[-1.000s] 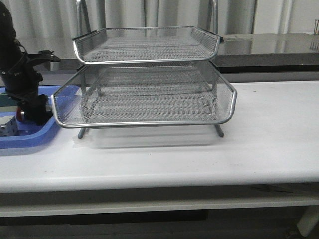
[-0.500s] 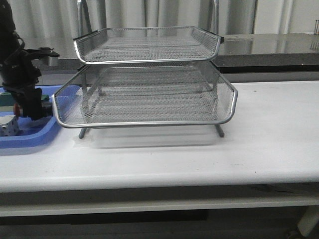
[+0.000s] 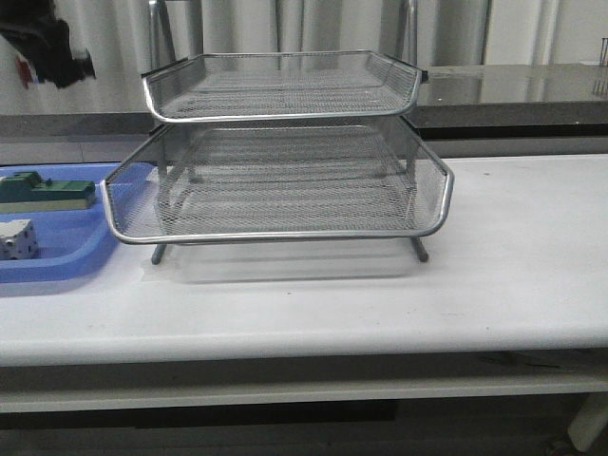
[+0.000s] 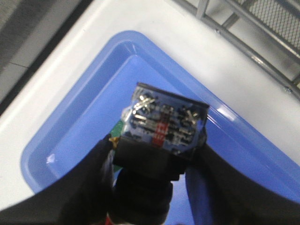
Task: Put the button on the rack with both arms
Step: 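Lift the red button with the left gripper and carry it over the pulled-out tray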
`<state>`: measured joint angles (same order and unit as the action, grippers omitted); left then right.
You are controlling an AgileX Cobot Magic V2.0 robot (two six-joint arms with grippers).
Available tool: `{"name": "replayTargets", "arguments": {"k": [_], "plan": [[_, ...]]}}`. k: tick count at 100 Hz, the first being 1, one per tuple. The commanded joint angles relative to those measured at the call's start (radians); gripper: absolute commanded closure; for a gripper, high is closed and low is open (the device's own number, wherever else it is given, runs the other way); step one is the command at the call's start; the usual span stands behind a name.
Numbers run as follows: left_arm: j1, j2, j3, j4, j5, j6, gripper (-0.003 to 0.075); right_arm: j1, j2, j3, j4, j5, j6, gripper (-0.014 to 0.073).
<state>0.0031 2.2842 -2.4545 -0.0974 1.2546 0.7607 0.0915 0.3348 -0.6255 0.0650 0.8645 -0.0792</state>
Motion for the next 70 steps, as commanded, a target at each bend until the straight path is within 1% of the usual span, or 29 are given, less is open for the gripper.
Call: {"name": "replayTargets", "arguments": {"k": [1,19,39,53,70], "plan": [[-0.002,-0.128,-0.038,-0.011,0.016,-0.018,0.0588,-0.002,0.008,-0.023,-0.004,-0.066,0.001,0.0664],[-0.004,-0.235,-0.014,-0.024,0.016,-0.066,0.0588,-0.002,0.008,-0.023,-0.004,-0.066,0.001,0.0664],[-0.037,-0.357,0.089,-0.024,0.016,-0.074,0.0588,-0.002,0.008,-0.023,-0.004,-0.066,0.001,0.0664],[-0.090,-0.448,0.193,-0.024,0.016,-0.074,0.0588,-0.002,0.008,-0.023,-0.004,-0.066,0.001,0.0664],[-0.193,-0.545,0.330,-0.024,0.016,-0.074,0.0588,-0.002,0.008,-0.023,-0.004,-0.066,0.001,0.0664]]}}
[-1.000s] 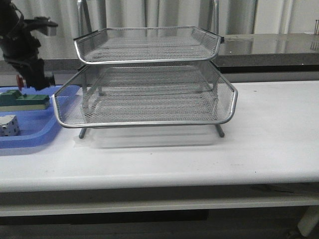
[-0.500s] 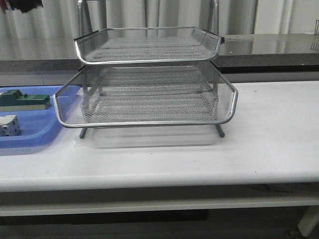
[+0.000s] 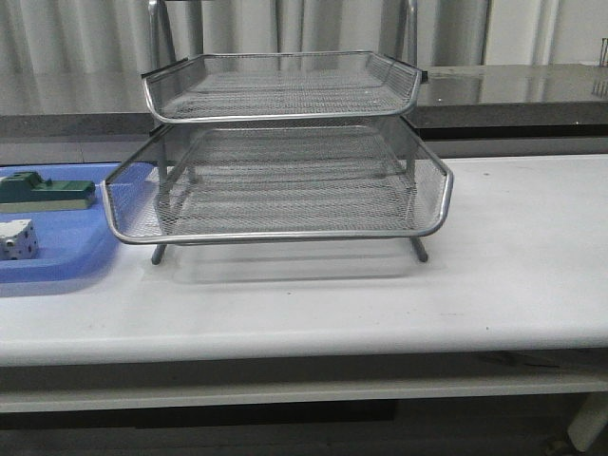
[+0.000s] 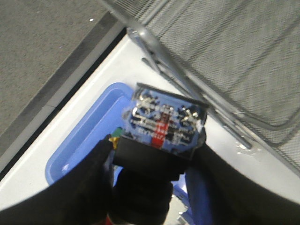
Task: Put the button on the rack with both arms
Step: 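Lift the red button with the left gripper and carry it over the pulled-out tray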
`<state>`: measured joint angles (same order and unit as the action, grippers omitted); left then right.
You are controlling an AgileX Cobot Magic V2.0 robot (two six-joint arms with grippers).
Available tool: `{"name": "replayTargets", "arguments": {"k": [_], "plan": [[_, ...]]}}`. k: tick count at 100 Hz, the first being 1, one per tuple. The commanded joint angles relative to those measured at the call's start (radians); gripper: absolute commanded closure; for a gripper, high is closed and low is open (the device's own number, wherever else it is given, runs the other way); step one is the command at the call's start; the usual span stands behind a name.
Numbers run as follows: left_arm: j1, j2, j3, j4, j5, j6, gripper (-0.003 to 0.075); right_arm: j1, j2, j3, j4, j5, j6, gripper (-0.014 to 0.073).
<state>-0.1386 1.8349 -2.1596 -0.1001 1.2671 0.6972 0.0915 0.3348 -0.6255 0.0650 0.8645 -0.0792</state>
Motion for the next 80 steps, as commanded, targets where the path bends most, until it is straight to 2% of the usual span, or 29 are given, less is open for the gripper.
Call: {"name": "replayTargets", "arguments": {"k": [1,47,80], "plan": [[-0.056,-0.100,0.040,-0.021,0.003,-0.011,0.0588,-0.002,0.008,-0.023,-0.004,-0.066,0.001,0.0664],[-0.362,-0.124,0.217,-0.021,0.003,-0.013,0.0589,-0.002,0.008,-0.023,-0.004,-0.066,0.001,0.0664],[-0.432,-0.035,0.252,-0.017,-0.009,-0.013,0.0589,-0.002,0.008,-0.023,-0.004,-0.066,0.001,0.0664]]}}
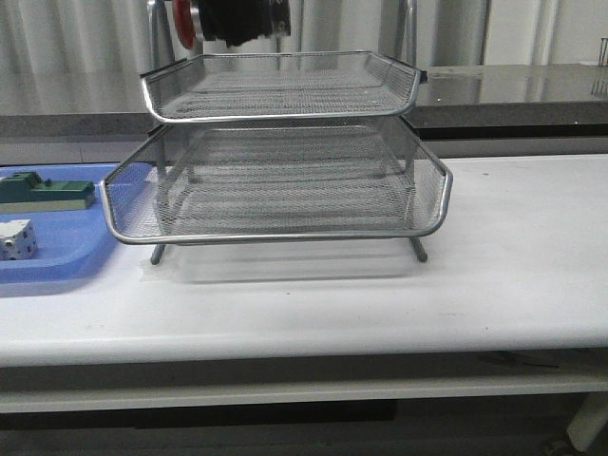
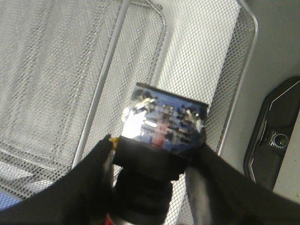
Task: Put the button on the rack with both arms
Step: 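Lift the red button with the left gripper and carry it over the pulled-out tray, then lower the button into the middle tray, open the left gripper, withdraw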
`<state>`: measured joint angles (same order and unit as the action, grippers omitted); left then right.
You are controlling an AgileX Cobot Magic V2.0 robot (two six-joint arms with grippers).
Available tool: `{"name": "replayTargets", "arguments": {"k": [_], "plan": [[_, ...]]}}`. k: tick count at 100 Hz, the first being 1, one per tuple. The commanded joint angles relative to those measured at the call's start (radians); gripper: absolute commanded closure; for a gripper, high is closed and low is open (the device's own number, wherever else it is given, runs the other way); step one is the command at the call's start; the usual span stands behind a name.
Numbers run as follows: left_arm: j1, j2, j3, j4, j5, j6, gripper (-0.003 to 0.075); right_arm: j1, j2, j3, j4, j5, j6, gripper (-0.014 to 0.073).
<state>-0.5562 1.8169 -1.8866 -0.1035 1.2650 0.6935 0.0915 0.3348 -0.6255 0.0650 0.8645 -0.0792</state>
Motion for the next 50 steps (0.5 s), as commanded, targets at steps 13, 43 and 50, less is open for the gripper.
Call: {"name": "replayTargets", "arguments": {"k": [13,43,50], "plan": [[-0.031,0.031,-0.021,-0.020,-0.005,-0.010,0.0589,-0.002,0.008,-0.023,-0.004,-0.066,0.001,0.0664],[-0.047,0.119,-0.019,-0.020,-0.014,-0.010,0.0589,-0.002,0.008,-0.023,-0.004,-0.066,0.001,0.0664],[-0.047,0.132,-0.019,-0.019,-0.027,-0.010,0.0588,-0.002,0.008,-0.023,-0.004,-0.066,0.001,0.0664]]}}
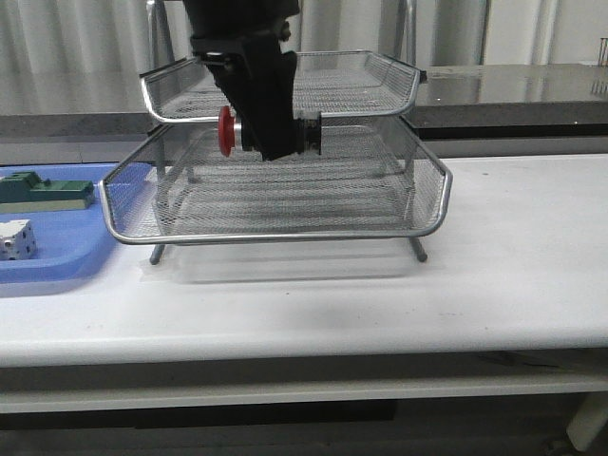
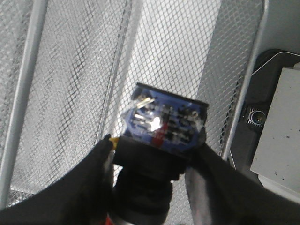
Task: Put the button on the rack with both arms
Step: 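Lower the button into the middle tray, open the left gripper, withdraw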
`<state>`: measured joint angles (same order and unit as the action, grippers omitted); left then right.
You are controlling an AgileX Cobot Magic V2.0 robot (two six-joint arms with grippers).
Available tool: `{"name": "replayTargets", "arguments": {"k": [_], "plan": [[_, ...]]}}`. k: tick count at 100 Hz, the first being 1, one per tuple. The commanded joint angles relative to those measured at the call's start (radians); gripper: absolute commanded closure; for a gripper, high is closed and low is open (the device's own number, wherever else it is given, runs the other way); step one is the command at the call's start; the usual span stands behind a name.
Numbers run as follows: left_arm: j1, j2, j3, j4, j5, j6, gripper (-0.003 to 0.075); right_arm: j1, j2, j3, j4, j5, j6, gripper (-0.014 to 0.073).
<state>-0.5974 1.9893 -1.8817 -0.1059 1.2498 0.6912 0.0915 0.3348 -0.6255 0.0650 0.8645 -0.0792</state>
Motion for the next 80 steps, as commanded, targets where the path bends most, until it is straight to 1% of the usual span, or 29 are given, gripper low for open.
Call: {"name": "replayTargets", "arguments": {"k": [1,23,30,42,50,54,70,80], "plan": [[-0.006,-0.035,-0.024,-0.016,-0.012,-0.008,0.0588,-0.002,0.008,-0.023,-0.004,-0.066,0.001,0.0664],[-0.006,-0.010,-0.024,-0.012,-0.024,-0.008,0.0577,-0.002,0.008,-0.023,-0.004,-0.066,0.001,0.0664],[-0.006,-0.010,-0.024,0.010,-0.034,-0.008,0.0535,-0.002,0.008,-0.023,-0.004,-0.066,0.001,0.0664],[-0.006,-0.010,-0.024,0.055,-0.042,-0.015,0.0399,-0.002,0.008,-0.023,-0.004,-0.066,0.001,0.0664],[-0.006,-0.010,-0.024,0.059,-0.044,-0.015,0.0342,-0.002,0.008,-0.023,-0.004,-0.066,0.001,0.0664],[-0.006,-0.010,-0.024,0.059,-0.046,-0.015,0.0328,-0.002,0.008,-0.023,-0.004,-0.066,0.001,0.0664],[-0.004,-0.010,-0.024,0.059,-0.055,-0.019,0.0314,-0.002,0.008,-0.023,-0.004,-0.066,0.001,0.0664],[-0.004,-0.010,-0.024,0.059,-0.057,-0.021,0.0279,-0.002,0.008,-0.023,-0.004,-0.066,0.001,0.0664]]}}
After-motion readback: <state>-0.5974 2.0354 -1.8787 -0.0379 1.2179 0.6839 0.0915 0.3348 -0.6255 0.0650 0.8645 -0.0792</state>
